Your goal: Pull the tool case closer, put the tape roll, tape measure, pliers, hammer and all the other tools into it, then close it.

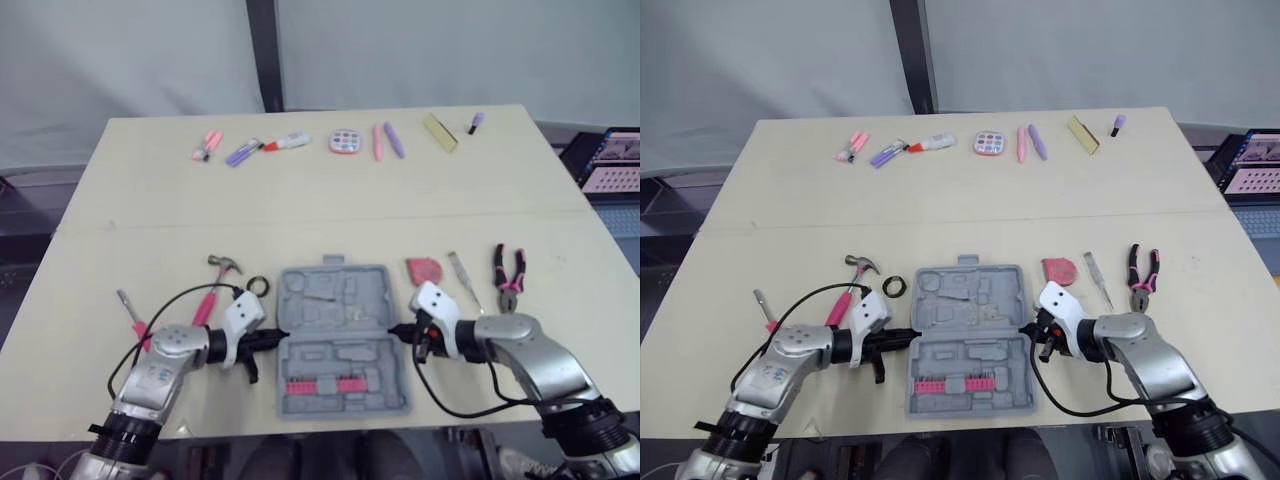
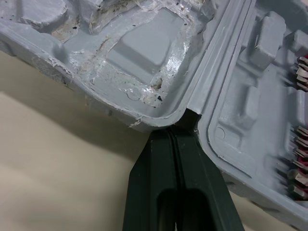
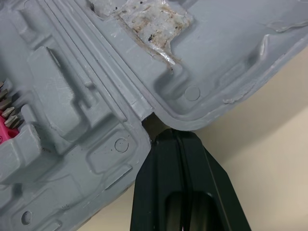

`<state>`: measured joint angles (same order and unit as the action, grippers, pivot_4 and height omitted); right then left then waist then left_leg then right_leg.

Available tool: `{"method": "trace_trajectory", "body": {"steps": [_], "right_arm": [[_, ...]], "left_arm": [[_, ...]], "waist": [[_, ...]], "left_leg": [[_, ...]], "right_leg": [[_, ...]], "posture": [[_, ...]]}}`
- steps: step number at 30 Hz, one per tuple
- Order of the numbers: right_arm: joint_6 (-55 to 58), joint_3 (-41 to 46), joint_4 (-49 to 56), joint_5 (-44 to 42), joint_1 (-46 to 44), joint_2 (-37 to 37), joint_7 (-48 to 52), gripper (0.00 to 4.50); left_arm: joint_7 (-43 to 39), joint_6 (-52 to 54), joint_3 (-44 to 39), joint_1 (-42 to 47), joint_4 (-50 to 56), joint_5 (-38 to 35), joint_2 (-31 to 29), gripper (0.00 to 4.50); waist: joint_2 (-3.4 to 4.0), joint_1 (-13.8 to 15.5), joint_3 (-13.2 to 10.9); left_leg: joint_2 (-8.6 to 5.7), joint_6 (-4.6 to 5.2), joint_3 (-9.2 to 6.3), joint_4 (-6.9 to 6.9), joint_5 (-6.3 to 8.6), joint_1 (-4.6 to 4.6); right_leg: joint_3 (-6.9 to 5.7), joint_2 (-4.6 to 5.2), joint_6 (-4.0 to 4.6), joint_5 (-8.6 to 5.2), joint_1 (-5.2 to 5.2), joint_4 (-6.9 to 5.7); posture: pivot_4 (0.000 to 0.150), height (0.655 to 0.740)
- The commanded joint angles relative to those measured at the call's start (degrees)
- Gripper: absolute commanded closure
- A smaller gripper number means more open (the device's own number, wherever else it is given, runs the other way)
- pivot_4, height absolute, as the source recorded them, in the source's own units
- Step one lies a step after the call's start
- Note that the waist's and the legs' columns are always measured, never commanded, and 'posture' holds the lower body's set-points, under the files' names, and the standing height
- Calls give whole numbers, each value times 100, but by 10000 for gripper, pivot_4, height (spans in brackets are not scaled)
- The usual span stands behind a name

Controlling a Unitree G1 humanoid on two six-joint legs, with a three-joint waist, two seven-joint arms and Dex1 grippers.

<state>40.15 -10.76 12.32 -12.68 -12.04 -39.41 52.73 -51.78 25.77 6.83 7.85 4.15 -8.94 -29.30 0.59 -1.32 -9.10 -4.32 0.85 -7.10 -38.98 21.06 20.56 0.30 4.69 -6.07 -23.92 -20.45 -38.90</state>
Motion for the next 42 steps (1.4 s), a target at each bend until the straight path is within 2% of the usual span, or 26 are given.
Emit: {"method": "trace_trajectory", "body": {"steps": [1, 17, 23, 42], "right_arm": [[27, 26, 440, -259, 49, -8, 141, 44849], [305, 101, 942, -404, 536, -124, 32, 44849], [373, 109, 1001, -444, 561, -149, 24, 44849], [678, 132, 1259, -627, 779, -348, 54, 44849]], "left_arm": [[5, 49, 55, -95, 458, -205, 26, 45000], [32, 389, 104, -658, 1053, -349, -73, 45000], [66, 429, 102, -724, 1108, -384, -86, 45000], [103, 451, 149, -869, 1186, -387, -128, 45000]], "waist": [[0, 2, 0], [0, 41, 0], [0, 129, 0], [0, 129, 0]], "left_leg": [[0, 0, 1, 0, 0, 0], [0, 0, 3, 14, 0, 1], [0, 1, 5, 12, 0, 2], [0, 1, 7, 13, 1, 3]], "right_leg": [[0, 0, 0, 0, 0, 1], [0, 0, 0, 0, 8, 20], [1, 1, 0, 0, 10, 28], [1, 0, 0, 0, 12, 33]], "posture": [[1500, 7400], [1500, 7400], [1500, 7400], [1500, 7400]]}}
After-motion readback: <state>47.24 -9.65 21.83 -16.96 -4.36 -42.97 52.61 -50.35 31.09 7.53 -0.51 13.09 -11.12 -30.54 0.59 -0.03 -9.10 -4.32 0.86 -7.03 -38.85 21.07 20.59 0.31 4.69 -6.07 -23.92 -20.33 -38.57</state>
